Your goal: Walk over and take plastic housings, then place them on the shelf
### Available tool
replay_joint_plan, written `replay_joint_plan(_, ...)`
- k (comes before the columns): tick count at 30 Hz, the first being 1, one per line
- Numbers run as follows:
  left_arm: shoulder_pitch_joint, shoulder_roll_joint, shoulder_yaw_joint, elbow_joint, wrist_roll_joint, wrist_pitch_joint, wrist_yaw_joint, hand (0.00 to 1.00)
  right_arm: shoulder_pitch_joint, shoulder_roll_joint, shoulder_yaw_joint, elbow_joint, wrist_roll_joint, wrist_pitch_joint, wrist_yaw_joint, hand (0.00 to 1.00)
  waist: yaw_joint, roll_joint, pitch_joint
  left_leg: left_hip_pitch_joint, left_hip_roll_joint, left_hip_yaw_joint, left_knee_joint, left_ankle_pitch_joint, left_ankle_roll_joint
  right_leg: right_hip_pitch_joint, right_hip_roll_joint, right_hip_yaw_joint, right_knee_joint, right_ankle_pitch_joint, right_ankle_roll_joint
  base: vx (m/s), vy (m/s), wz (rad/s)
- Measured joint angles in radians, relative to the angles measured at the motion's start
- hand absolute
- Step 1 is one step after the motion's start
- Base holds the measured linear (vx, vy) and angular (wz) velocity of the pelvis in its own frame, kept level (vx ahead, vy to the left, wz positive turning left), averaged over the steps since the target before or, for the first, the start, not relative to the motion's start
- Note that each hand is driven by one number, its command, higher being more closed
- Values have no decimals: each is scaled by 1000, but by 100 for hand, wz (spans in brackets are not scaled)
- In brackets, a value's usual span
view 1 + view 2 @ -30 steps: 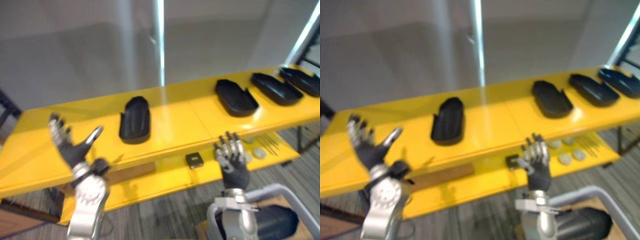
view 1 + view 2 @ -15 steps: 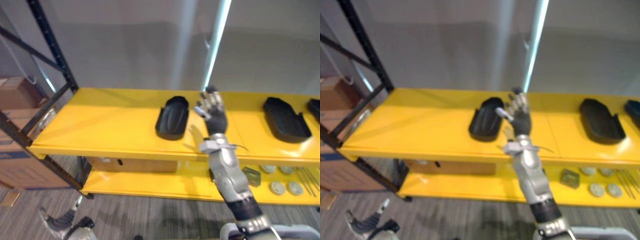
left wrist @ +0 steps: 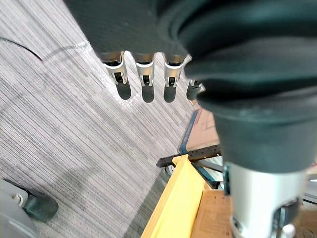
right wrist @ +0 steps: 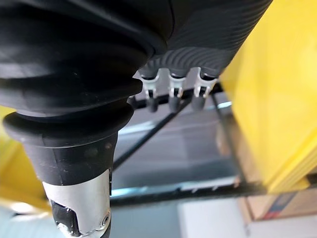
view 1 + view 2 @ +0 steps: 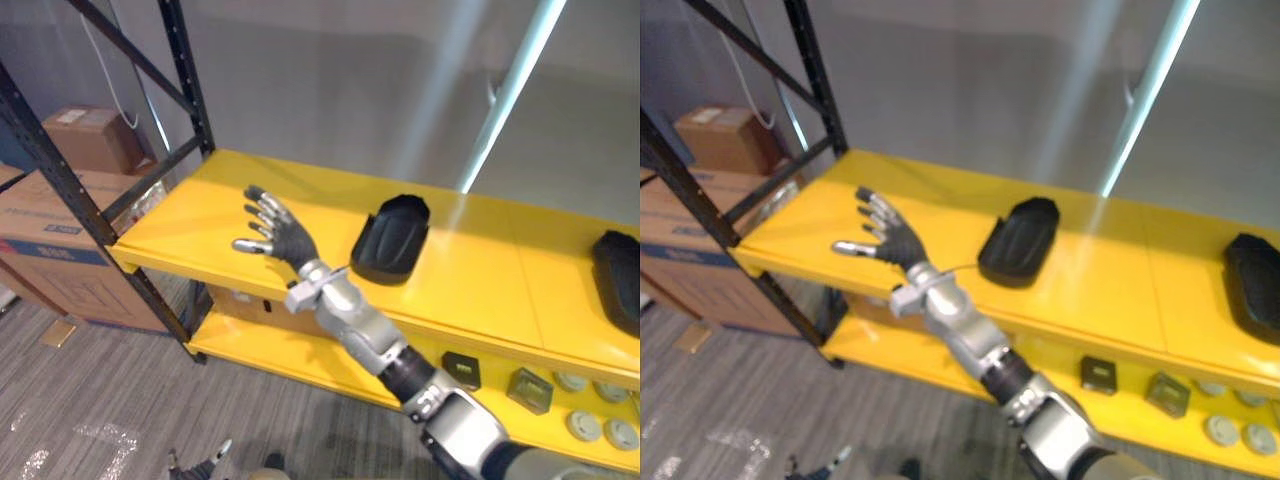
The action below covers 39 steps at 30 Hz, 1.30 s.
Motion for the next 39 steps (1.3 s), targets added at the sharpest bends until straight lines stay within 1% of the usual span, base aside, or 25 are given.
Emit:
replay_joint_plan(1, -4, 2, -8, 2, 0, -2, -6, 0, 0, 3, 3, 17, -31, 1, -50, 0, 8, 0, 2, 0, 2, -1, 0, 0, -1, 0, 2, 0, 0, -1, -1, 0, 0, 0)
replay_joint_plan(2, -6, 2, -9, 3, 0, -5, -8, 0, 0, 4, 4, 20, -40, 2, -71, 0, 10, 0, 4, 0, 3, -2, 0, 1, -2, 1, 3, -1, 0, -1, -1, 0, 0, 0)
replay_joint_plan(4, -6, 2, -15, 15, 0, -25, -19, 0, -2, 4, 23, 20, -60, 2, -149, 0, 10, 5, 14, 0, 5, -2, 0, 2, -4, 1, 4, -2, 3, -5, 2, 0, 0, 0)
replay_joint_plan(7, -7, 12, -34, 29, -1, -36, -37, 0, -2, 4, 25, 21, -60, 2, -200, 0, 11, 11, 18, 0, 6, -2, 0, 2, -4, 1, 4, -4, 3, -5, 3, 0, 0, 0)
replay_joint_plan(10, -7, 13, -34, 34, -1, -41, -65, 0, -2, 4, 21, 23, -60, 2, -223, 0, 12, 13, 19, 0, 6, -3, 0, 2, -4, 4, 4, -18, 1, -4, 5, 6, -7, 2)
replay_joint_plan(15, -6, 13, -35, 35, 0, -49, -84, 0, -3, 4, 4, 56, -56, 0, -240, 0, 14, 13, 20, -1, 5, -18, 0, 3, -5, 15, 6, -33, -3, -9, 10, 19, -24, 10)
replay_joint_plan(16, -6, 13, -35, 35, 0, -53, -93, 0, -3, 4, -15, 66, -55, -1, -241, 0, 14, 14, 20, -2, 5, -24, 0, 3, -5, 17, 7, -36, -3, -10, 11, 16, -36, 14)
replay_joint_plan(18, -6, 18, -43, 36, 1, -63, -105, 0, -8, 2, -85, 88, -43, -26, -240, 0, 14, 14, 20, -9, 4, -32, 0, 3, -6, 17, 8, -51, -3, -13, 13, 12, -30, 15)
replay_joint_plan(21, -6, 20, -44, 36, 8, -64, -113, 0, -26, -7, -158, 98, 11, -64, -229, 0, 13, 14, 20, -15, 4, -33, 0, 4, -7, 16, 9, -53, -3, -13, 13, 15, -14, 5)
replay_joint_plan(22, -6, 21, -45, 36, 9, -64, -114, 0, -31, -17, -189, 98, 40, -82, -211, 0, 13, 14, 20, -15, 4, -34, 0, 4, -7, 17, 9, -53, -3, -13, 13, 0, 0, 0)
replay_joint_plan(26, -6, 24, -46, 36, 9, -64, -136, 0, -52, -58, -258, 116, 63, -100, -158, 0, 12, 15, 20, -15, 4, -34, 1, 4, -7, 17, 9, -52, -3, -13, 13, 0, 0, 0)
replay_joint_plan(31, -5, 44, -78, 36, 7, -64, -156, 0, -73, -103, -348, 172, 160, -105, -96, 0, 11, 19, 23, -15, 3, -40, 0, 5, -8, 18, 9, -51, -2, -13, 13, 0, 0, 0)
replay_joint_plan(33, -5, 54, -83, 36, 7, -64, -168, 0, -80, -119, -384, 202, 199, -105, -58, 0, 11, 22, 25, -15, 3, -42, 0, 5, -8, 17, 9, -52, -2, -13, 13, 0, 0, 0)
replay_joint_plan(37, -4, 54, -90, 36, 7, -63, -181, 0, -89, -146, -429, 255, 241, -104, 2, 0, 10, 37, 35, -13, -6, -49, 0, 5, -8, 16, 3, -54, 3, -13, 15, -10, 3, 3)
replay_joint_plan(39, -4, 59, -106, 35, 6, -63, -182, 0, -89, -152, -445, 282, 275, -104, 49, 0, 10, 43, 46, -14, -11, -52, 0, 5, -8, 16, -3, -56, 6, -14, 17, -4, 15, 3)
